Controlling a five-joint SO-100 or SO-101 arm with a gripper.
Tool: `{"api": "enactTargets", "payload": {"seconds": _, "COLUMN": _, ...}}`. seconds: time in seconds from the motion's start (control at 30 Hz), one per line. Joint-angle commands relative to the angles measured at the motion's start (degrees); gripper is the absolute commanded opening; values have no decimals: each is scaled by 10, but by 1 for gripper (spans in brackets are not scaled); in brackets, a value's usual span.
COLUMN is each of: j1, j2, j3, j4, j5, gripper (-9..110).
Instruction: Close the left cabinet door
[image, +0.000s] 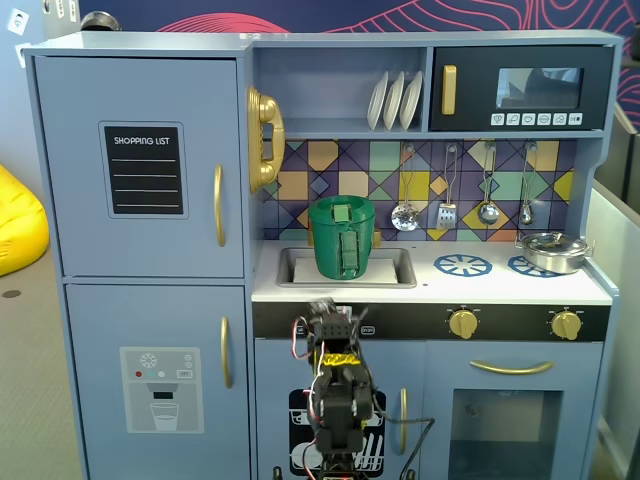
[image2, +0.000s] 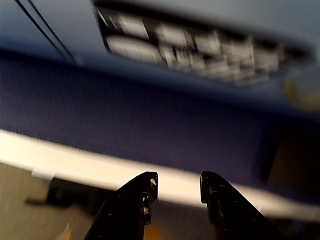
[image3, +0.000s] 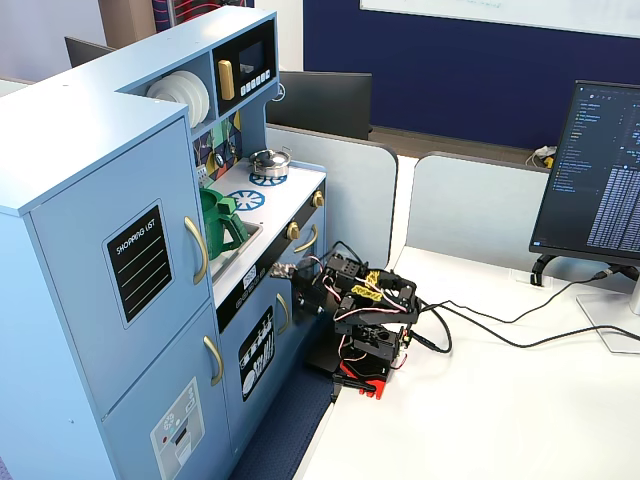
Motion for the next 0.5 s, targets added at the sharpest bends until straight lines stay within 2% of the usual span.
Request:
{"api": "enactTargets", "payload": {"seconds": 0.0, "j1": 45, "j2": 67, "j3": 51, "j4": 47, "j5": 57, "gripper": 0}}
{"api": "enactTargets", "payload": {"seconds": 0.2, "j1": 30, "j2": 122, "j3": 108, "j4": 122, "j5": 136, "gripper": 0}}
{"api": "enactTargets", "payload": {"seconds": 0.33, "j1": 31, "j2": 155, "j3": 147, "j4": 180, "j5": 149, "gripper": 0}}
{"api": "enactTargets", "payload": {"seconds": 0.47, "j1": 18, "j2": 155, "j3": 150, "j4": 181, "j5": 198, "gripper": 0}}
